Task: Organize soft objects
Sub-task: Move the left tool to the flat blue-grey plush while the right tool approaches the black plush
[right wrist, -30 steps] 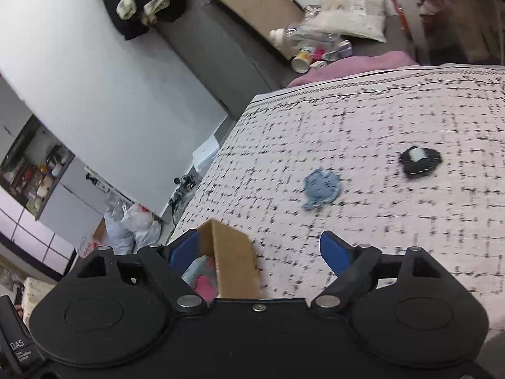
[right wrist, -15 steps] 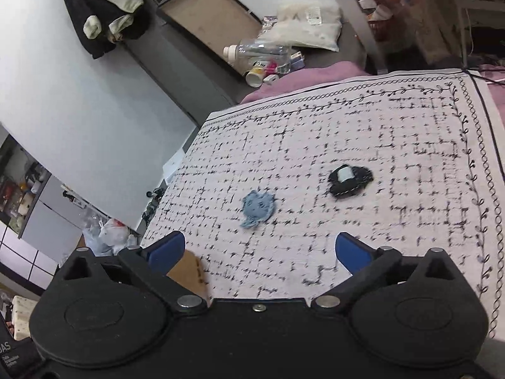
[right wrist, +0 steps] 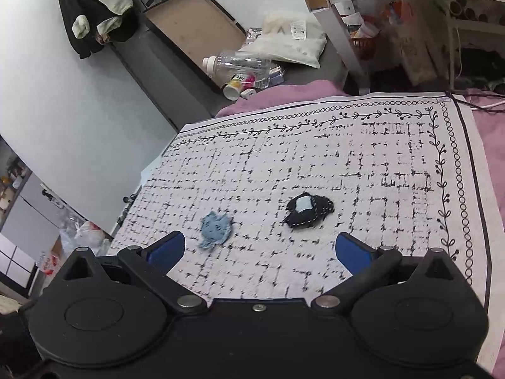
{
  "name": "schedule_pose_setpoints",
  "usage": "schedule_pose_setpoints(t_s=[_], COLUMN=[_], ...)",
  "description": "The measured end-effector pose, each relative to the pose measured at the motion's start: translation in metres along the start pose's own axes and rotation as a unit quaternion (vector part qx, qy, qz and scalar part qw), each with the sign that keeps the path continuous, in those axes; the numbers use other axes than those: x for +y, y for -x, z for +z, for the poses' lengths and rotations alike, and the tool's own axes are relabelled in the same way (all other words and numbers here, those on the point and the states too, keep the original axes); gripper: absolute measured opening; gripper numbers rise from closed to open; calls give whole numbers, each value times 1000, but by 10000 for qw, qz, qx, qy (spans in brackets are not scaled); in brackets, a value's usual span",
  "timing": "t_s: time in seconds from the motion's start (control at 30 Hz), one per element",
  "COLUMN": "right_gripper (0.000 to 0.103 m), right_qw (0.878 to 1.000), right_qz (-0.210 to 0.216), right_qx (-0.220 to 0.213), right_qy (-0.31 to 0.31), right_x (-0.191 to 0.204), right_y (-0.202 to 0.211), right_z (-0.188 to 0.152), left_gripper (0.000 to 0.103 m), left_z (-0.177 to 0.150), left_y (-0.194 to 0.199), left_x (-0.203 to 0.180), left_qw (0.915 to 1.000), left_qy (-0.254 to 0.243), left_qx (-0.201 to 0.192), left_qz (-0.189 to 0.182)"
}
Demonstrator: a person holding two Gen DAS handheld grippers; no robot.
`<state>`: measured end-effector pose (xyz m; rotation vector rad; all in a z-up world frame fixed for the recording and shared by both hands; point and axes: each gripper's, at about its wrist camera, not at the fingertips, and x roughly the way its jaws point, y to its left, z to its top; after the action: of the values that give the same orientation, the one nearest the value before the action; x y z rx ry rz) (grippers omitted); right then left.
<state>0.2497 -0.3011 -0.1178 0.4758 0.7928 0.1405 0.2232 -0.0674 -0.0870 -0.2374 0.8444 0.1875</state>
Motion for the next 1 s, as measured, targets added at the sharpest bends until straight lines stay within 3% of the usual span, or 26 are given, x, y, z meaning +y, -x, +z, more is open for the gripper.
schedule_pose_setpoints(t_s=[0.33, 0.63, 0.8, 1.0], right_gripper=[100, 83, 68, 66], right_qw=[9999, 9986, 9981, 9971], right_qz=[12, -194, -276, -344], right_qx=[108, 285, 316, 463], right_qy=[-78, -410, -459, -494], right_x=[-13, -33, -39, -44], right_y=[-44, -91, -114, -136], right_z=[0, 4, 7, 9], left_gripper=[87, 86, 78, 68], left_z=[11, 18, 21, 26], left_y=[-47, -109, -141, -171], left_x=[-17, -33, -38, -38], left_qw=[9999, 9996, 9995, 9993], left_qy=[-130, -181, -115, 3], left_qx=[-25, 182, 257, 325], left_qz=[41, -123, -163, -191])
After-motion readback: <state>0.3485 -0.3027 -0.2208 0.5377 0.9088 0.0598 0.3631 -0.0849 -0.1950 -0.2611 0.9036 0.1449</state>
